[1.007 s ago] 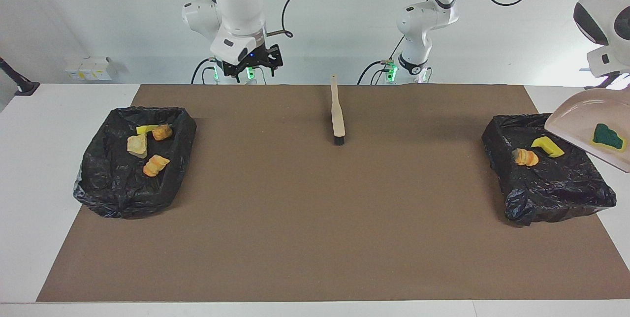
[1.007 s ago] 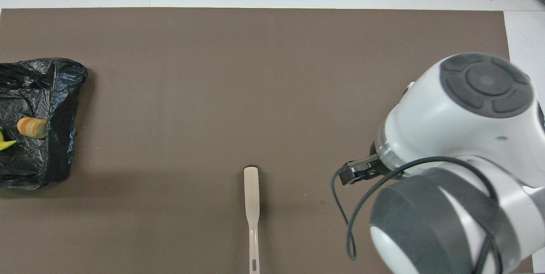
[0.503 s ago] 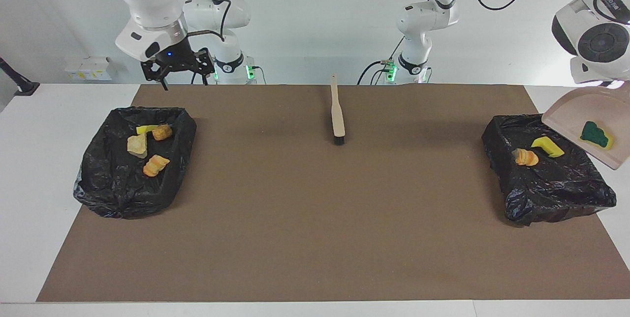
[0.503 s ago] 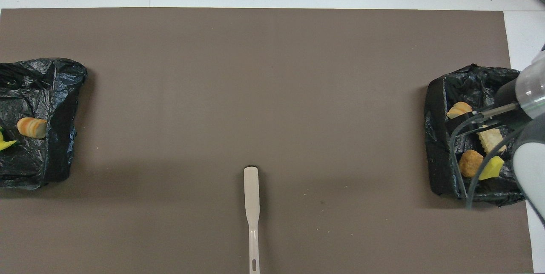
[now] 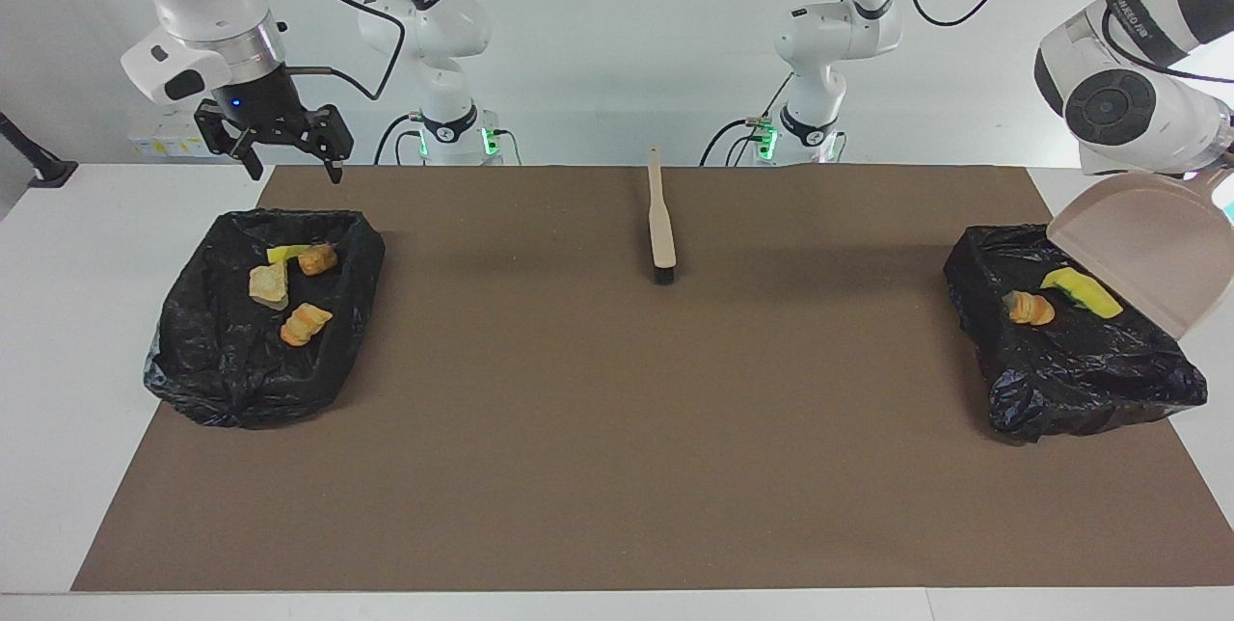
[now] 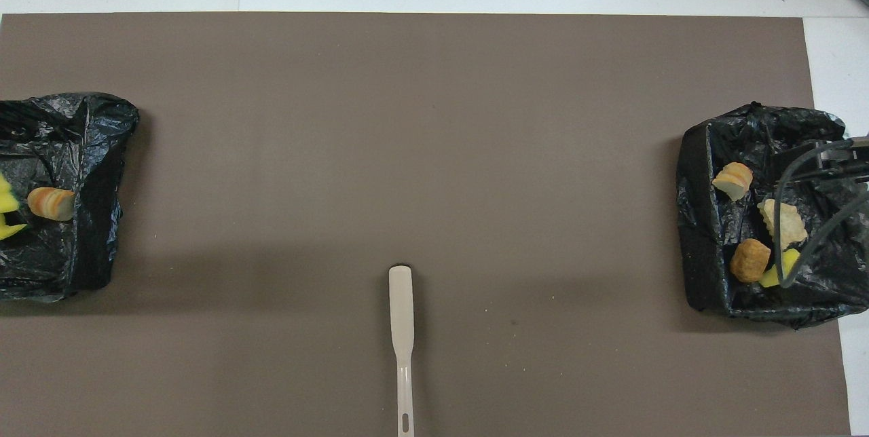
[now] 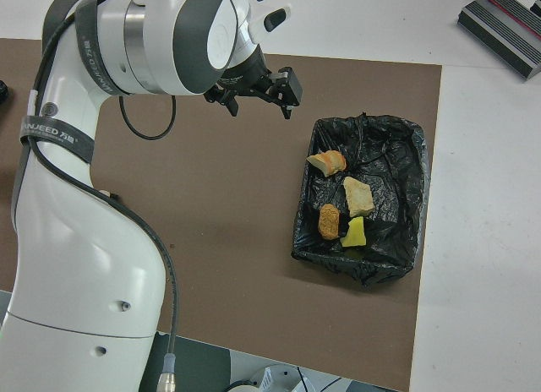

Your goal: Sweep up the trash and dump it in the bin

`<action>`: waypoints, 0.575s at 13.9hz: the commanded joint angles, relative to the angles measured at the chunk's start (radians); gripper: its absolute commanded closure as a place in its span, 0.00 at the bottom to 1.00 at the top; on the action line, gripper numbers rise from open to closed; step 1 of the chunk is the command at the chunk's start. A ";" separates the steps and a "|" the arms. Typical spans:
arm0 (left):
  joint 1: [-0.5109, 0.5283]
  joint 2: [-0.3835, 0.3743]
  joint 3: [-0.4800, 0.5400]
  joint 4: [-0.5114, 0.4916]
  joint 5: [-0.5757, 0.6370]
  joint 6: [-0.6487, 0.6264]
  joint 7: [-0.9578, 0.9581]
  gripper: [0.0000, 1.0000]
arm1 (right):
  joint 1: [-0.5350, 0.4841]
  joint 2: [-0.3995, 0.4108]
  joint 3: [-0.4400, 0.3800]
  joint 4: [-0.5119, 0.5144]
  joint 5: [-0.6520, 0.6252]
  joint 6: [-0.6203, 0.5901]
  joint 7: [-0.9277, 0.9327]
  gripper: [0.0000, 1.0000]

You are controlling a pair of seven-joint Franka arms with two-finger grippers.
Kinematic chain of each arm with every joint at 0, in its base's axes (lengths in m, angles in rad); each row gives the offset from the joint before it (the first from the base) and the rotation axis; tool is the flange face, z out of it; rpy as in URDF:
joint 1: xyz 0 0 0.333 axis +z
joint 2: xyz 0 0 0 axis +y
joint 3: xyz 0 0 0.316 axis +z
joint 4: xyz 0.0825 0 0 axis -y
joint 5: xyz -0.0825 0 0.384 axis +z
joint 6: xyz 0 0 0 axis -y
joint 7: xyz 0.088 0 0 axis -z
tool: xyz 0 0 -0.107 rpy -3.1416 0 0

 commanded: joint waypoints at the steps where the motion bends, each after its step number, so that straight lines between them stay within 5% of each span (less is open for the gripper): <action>1: -0.008 -0.001 0.014 0.010 0.016 -0.002 -0.022 1.00 | -0.018 -0.054 -0.014 -0.014 0.037 -0.033 0.002 0.00; 4: -0.008 0.002 0.017 0.065 -0.025 0.007 -0.008 1.00 | -0.010 -0.121 -0.016 -0.117 0.038 -0.023 -0.003 0.00; 8: 0.016 0.002 0.028 0.171 -0.331 0.017 -0.012 1.00 | -0.004 -0.079 -0.008 -0.051 0.050 -0.036 0.019 0.00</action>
